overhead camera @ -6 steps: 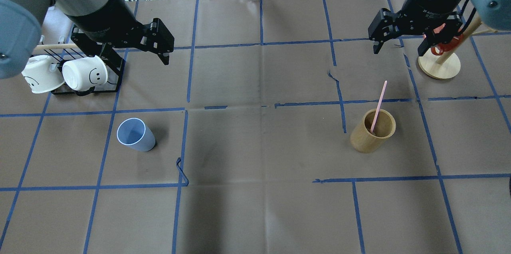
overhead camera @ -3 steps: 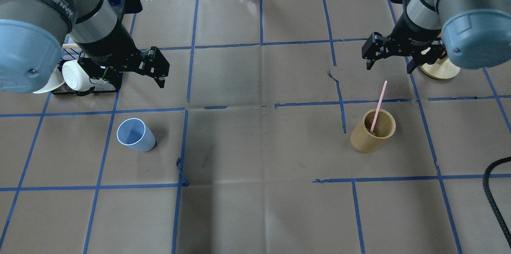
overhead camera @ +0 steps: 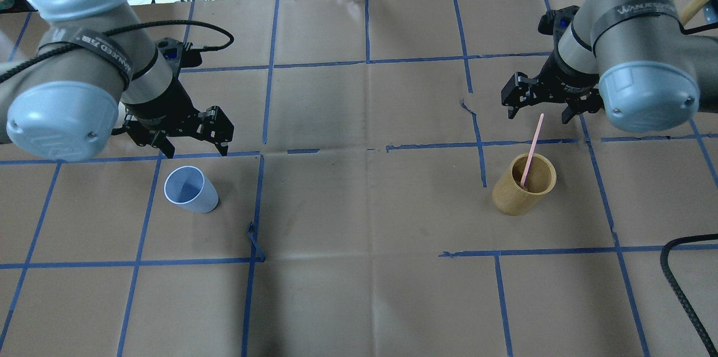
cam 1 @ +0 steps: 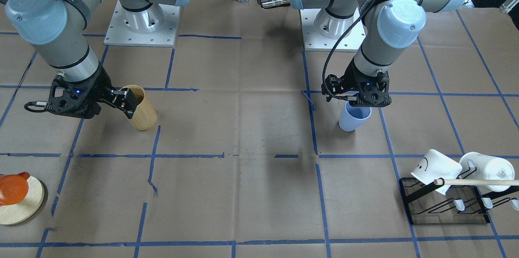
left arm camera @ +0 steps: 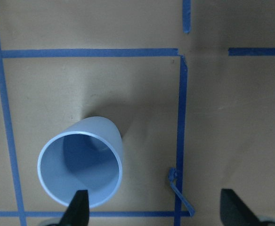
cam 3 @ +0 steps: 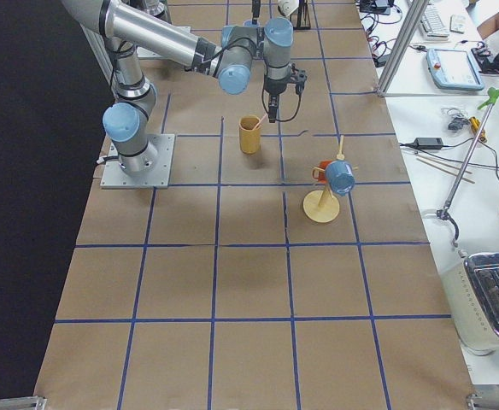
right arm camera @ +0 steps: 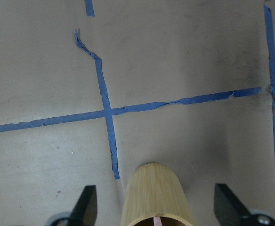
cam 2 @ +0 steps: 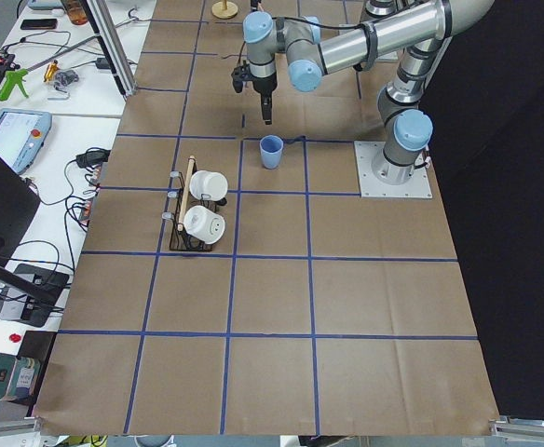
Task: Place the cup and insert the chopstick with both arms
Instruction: 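Lower left gripper onto blue cup while right gripper descends to chopstick, then lift pink chopstick from bamboo cup with right gripper while left carries cup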
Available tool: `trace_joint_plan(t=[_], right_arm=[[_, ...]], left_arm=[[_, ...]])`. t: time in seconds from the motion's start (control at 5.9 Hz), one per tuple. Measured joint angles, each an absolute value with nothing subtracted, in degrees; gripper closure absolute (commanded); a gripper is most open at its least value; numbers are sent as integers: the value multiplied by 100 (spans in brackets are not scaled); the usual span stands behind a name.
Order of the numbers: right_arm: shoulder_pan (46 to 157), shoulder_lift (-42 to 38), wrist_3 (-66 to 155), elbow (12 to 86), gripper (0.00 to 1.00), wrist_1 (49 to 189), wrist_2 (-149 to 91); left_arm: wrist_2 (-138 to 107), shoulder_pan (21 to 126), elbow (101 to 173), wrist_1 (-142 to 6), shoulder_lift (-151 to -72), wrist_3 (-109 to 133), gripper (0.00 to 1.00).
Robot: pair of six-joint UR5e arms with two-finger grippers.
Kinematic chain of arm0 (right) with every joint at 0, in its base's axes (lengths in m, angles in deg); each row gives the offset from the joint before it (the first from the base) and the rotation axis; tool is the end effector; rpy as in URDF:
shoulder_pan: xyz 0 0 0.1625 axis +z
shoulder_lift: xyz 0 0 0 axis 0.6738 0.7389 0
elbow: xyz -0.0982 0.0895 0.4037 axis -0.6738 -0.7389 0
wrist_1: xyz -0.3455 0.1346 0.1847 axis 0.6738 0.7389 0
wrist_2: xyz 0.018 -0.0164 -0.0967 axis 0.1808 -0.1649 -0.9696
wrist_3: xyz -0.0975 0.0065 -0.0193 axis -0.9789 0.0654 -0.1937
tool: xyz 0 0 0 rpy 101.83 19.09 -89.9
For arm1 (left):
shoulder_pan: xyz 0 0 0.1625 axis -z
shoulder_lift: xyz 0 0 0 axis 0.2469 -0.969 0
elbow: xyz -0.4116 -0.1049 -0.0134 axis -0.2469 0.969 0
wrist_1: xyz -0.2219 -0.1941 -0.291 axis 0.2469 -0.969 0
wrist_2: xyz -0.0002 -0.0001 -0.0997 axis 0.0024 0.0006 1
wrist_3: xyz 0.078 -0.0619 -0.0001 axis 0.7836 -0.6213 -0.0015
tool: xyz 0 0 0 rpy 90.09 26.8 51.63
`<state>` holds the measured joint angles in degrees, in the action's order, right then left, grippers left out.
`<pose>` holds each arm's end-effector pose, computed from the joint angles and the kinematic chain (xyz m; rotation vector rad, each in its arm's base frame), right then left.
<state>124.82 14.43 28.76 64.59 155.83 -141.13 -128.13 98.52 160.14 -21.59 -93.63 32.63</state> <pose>0.0694 -0.5074 0.3424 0.2189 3.1146 -0.0430 -0.0853 -0.4670 0.3075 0.0057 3.1332 0.1522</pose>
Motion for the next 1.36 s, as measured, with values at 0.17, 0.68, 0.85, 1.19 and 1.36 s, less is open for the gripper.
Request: trace_joint_plan(t=[0.17, 0.68, 0.85, 1.19, 1.36], right_arm=[[12504, 1469, 2856, 6482, 76, 15545, -14102], [12564, 1520, 2833, 6459, 92, 15338, -14094], [12567, 1581, 2833, 6420, 92, 15229, -14106], [12571, 1708, 2826, 5971, 93, 14691, -14108], [12577, 1732, 2825, 5492, 93, 14226, -14088]], left_arm=[[-12935, 9834, 16240, -1819, -9514, 3337, 29], [-13212, 9832, 16318, -1661, -9746, 3392, 100], [-13219, 9833, 16288, -1654, -9748, 3394, 100], [-13190, 9886, 16143, -1629, -9744, 3291, 100], [-13060, 10074, 15787, -1747, -9808, 2864, 100]])
